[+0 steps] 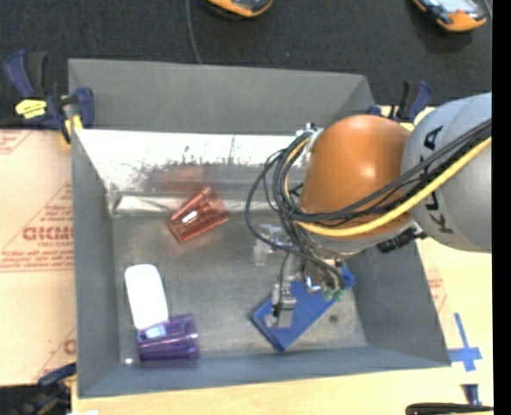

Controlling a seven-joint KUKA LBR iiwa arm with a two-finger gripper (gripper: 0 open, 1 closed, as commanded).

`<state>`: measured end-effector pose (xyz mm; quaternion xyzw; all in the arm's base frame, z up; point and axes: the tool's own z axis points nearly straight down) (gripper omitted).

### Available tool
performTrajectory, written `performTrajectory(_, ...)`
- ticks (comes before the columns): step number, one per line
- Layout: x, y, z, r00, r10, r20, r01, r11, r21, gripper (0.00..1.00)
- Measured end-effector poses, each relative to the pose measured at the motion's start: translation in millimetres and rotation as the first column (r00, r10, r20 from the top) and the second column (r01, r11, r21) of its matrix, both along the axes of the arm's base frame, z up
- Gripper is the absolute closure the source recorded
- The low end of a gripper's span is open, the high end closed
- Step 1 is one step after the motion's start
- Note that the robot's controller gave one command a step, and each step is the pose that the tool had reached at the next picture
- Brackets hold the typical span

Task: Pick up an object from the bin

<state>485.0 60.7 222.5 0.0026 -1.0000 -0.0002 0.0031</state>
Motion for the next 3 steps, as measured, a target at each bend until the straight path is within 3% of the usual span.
performTrajectory(1,1.3,-0.2,3.7,1.0,-0.001,0.007,0.001,1.0,0.001,0.0)
performTrajectory(2,0.4,-28.6,-19.6,0.996,0.093,0.008,-0.093,0.996,0.0,0.0)
performTrajectory(3,-1.3,-38.7,-90.7,0.998,0.06,0.017,-0.06,0.998,0.001,0.0)
